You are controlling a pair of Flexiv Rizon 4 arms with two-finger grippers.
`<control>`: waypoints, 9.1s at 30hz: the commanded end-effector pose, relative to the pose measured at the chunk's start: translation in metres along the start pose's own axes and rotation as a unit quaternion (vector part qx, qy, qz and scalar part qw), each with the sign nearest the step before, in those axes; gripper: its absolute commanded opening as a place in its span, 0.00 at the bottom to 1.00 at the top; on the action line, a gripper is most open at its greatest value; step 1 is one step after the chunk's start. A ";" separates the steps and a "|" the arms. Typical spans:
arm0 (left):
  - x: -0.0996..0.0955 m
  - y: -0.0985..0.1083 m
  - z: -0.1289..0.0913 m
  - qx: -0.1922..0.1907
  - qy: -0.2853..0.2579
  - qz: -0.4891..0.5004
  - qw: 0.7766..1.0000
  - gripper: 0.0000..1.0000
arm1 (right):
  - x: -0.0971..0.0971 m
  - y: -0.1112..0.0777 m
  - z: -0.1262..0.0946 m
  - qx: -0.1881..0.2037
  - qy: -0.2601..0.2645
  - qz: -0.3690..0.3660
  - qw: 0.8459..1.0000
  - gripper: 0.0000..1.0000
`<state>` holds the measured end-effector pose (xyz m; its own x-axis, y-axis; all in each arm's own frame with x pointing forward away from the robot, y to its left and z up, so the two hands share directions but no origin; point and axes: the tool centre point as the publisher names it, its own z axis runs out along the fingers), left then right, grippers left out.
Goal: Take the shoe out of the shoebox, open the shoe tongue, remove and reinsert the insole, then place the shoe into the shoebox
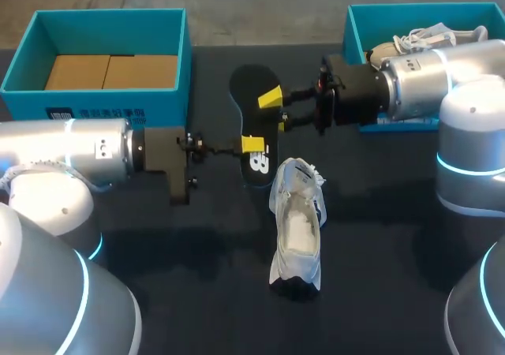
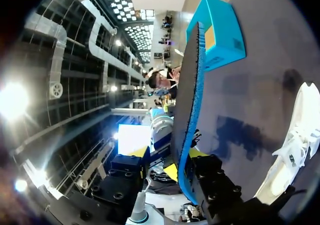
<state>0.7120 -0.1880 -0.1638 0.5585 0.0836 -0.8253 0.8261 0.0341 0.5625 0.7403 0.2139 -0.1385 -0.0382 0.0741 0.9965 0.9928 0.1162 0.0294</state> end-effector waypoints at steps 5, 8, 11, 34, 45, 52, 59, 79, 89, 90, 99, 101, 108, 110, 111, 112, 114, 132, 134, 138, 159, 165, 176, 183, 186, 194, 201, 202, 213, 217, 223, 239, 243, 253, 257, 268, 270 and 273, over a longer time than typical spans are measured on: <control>0.001 -0.002 0.004 -0.009 -0.003 0.004 1.000 0.00 | -0.005 0.001 0.001 -0.003 0.006 0.004 1.000 0.29; 0.001 -0.003 0.004 -0.010 -0.005 0.003 1.000 0.00 | -0.006 0.001 0.002 -0.003 0.007 0.004 1.000 0.25; 0.001 -0.004 0.004 -0.011 -0.006 0.002 1.000 0.00 | -0.007 0.002 0.001 -0.003 0.008 0.005 1.000 0.20; -0.010 -0.011 -0.034 -0.009 0.022 -0.047 0.999 1.00 | -0.022 0.000 -0.011 -0.007 0.008 0.011 1.000 0.00; -0.008 -0.001 -0.078 0.040 0.104 -0.121 0.986 1.00 | -0.040 -0.005 -0.011 0.002 0.012 0.014 1.000 0.00; -0.016 0.016 -0.102 0.069 0.170 -0.159 0.970 1.00 | -0.044 -0.006 -0.010 0.005 0.016 0.014 1.000 0.00; -0.016 0.034 -0.114 0.127 0.218 -0.199 0.947 1.00 | -0.044 -0.006 -0.010 0.005 0.016 0.014 1.000 0.00; -0.032 0.075 -0.090 0.187 0.304 -0.238 0.904 1.00 | -0.044 -0.006 -0.010 0.005 0.016 0.014 1.000 0.00; -0.029 0.104 -0.070 0.253 0.407 -0.285 0.830 1.00 | -0.044 -0.006 -0.010 0.005 0.016 0.014 1.000 0.00; -0.029 0.106 -0.067 0.257 0.423 -0.286 0.821 1.00 | -0.044 -0.006 -0.010 0.005 0.016 0.014 1.000 0.00; -0.020 0.125 -0.047 0.279 0.515 -0.291 0.756 1.00 | -0.044 -0.006 -0.010 0.005 0.016 0.014 1.000 0.00; -0.019 0.132 -0.043 0.287 0.533 -0.287 0.742 1.00 | -0.044 -0.006 -0.010 0.005 0.016 0.014 1.000 0.00; -0.011 0.150 -0.027 0.304 0.598 -0.277 0.688 1.00 | -0.044 -0.006 -0.010 0.005 0.016 0.014 1.000 0.00; -0.009 0.153 -0.022 0.304 0.610 -0.281 0.675 1.00 | -0.044 -0.006 -0.010 0.005 0.016 0.014 1.000 0.00; -0.007 0.154 -0.019 0.303 0.618 -0.283 0.668 1.00 | -0.044 -0.006 -0.010 0.005 0.016 0.014 1.000 0.00; -0.006 0.156 -0.017 0.301 0.624 -0.284 0.663 1.00 | -0.044 -0.006 -0.010 0.005 0.016 0.014 1.000 0.00; -0.004 0.157 -0.013 0.301 0.627 -0.289 0.657 1.00 | -0.044 -0.006 -0.010 0.005 0.016 0.014 1.000 0.00; 0.000 0.157 0.021 0.296 0.673 -0.255 0.628 1.00 | -0.044 -0.006 -0.010 0.005 0.016 0.014 1.000 0.00; 0.003 0.157 0.021 0.291 0.674 -0.259 0.628 1.00 | -0.044 -0.006 -0.010 0.005 0.016 0.014 1.000 0.00; 0.005 0.157 0.019 0.278 0.670 -0.264 0.636 1.00 | -0.044 -0.006 -0.010 0.005 0.016 0.014 1.000 0.00; 0.009 0.147 -0.052 0.148 0.448 -0.283 0.835 1.00 | -0.044 -0.006 -0.010 0.005 0.016 0.014 1.000 0.00; 0.013 0.140 -0.066 0.109 0.364 -0.282 0.881 1.00 | -0.044 -0.006 -0.010 0.005 0.016 0.014 1.000 0.00; 0.023 0.135 -0.062 0.104 0.205 -0.251 0.940 1.00 | -0.044 -0.006 -0.010 0.005 0.016 0.014 1.000 0.00; 0.023 0.133 -0.053 0.095 0.125 -0.222 0.962 1.00 | -0.044 -0.006 -0.010 0.005 0.016 0.014 1.000 0.00; 0.024 0.134 -0.049 0.098 0.108 -0.219 0.965 1.00 | -0.044 -0.006 -0.010 0.005 0.016 0.014 1.000 0.00; 0.024 0.132 -0.054 0.094 0.082 -0.249 0.960 1.00 | -0.044 -0.006 -0.010 0.005 0.016 0.014 1.000 0.00; 0.024 0.132 -0.054 0.094 0.082 -0.249 0.960 1.00 | -0.044 -0.006 -0.010 0.005 0.016 0.014 1.000 0.00; 0.024 0.132 -0.054 0.094 0.082 -0.249 0.960 1.00 | -0.044 -0.006 -0.010 0.005 0.016 0.014 1.000 0.00; 0.033 0.103 -0.064 0.037 0.101 -0.247 0.963 1.00 | -0.044 -0.006 -0.010 0.005 0.016 0.014 1.000 0.00; 0.043 0.092 -0.068 0.033 0.074 -0.254 0.964 1.00 | -0.044 -0.006 -0.010 0.005 0.016 0.014 1.000 0.00; 0.059 0.084 -0.067 0.018 0.046 -0.267 0.962 1.00 | -0.044 -0.006 -0.010 0.005 0.016 0.014 1.000 0.00; 0.072 0.070 -0.009 0.013 -0.021 -0.264 0.964 0.80 | -0.044 -0.006 -0.010 0.005 0.016 0.014 1.000 0.00; 0.072 0.066 0.004 0.003 -0.027 -0.271 0.962 0.64 | -0.044 -0.006 -0.010 0.005 0.016 0.014 1.000 0.00; 0.064 0.058 0.017 -0.015 -0.023 -0.268 0.963 0.45 | -0.044 -0.006 -0.010 0.005 0.016 0.014 1.000 0.00; 0.062 0.057 0.015 -0.022 -0.023 -0.268 0.963 0.44 | -0.044 -0.006 -0.010 0.005 0.016 0.014 1.000 0.00; 0.064 0.057 0.011 -0.033 -0.018 -0.271 0.962 0.39 | -0.044 -0.006 -0.010 0.005 0.016 0.014 1.000 0.00; 0.065 0.058 0.012 -0.033 -0.017 -0.272 0.962 0.38 | -0.044 -0.006 -0.010 0.005 0.016 0.014 1.000 0.00; 0.066 0.057 0.013 -0.033 -0.017 -0.272 0.962 0.38 | -0.044 -0.006 -0.010 0.005 0.016 0.014 1.000 0.00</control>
<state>0.7964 -0.1906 -0.1857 0.0465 0.0037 -0.9989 0.9911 0.1247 0.0466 0.7376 0.1987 -0.1808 -0.0071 0.0449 0.9990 0.9921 0.1251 0.0014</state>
